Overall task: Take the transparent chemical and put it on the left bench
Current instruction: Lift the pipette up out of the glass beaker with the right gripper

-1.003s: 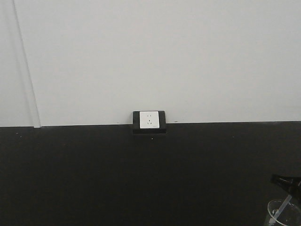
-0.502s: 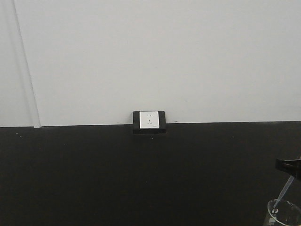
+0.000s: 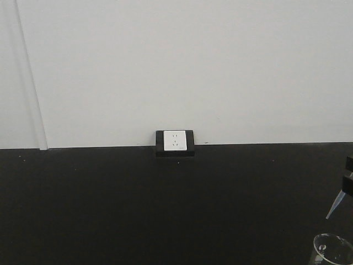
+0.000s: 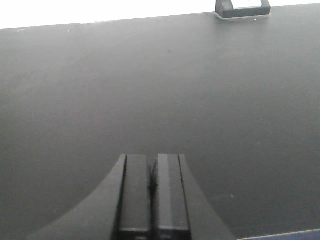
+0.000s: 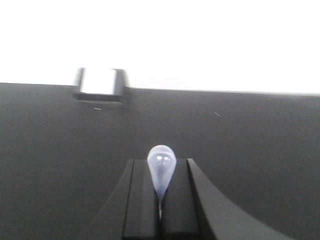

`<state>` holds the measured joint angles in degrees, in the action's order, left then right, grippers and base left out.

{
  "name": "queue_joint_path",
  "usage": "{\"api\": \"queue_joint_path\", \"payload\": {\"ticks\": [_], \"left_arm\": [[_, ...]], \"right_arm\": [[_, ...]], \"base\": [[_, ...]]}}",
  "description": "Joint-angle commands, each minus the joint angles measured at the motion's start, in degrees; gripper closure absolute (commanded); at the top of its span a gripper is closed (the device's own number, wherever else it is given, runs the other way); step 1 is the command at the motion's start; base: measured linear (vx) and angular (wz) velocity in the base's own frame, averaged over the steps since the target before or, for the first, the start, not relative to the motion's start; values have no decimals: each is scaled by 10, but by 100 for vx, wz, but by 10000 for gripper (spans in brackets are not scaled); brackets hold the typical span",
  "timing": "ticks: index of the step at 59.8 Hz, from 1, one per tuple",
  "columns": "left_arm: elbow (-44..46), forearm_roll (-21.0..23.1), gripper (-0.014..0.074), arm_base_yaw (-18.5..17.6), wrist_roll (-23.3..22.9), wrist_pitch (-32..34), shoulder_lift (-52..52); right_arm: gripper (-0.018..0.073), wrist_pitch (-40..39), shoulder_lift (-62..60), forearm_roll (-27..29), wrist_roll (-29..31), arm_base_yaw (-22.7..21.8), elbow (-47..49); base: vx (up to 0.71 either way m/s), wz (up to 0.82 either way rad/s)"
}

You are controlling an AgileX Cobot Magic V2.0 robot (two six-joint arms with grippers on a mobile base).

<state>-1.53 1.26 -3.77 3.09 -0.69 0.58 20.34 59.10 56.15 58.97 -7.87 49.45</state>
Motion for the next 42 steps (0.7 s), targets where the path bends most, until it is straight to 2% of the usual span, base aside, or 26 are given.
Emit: {"api": "queue_joint_path", "payload": {"ticks": [1,17,30,42], "left_arm": [[-9,0,600,-1,-4,45,11],[-9,0,600,-1,-4,45,11],[-9,0,600,-1,-4,45,11],[-9,0,600,-1,-4,45,11]], "right_arm": [[564,26,-53,7,14,-3,19],[564,92,-190,-2,12,-3,-5],[564,88,-304,1,9,-3,-86],[564,87,-342,1,-15,-3,-117]], "base": [[0,0],[0,0],[0,0],[0,0]]}}
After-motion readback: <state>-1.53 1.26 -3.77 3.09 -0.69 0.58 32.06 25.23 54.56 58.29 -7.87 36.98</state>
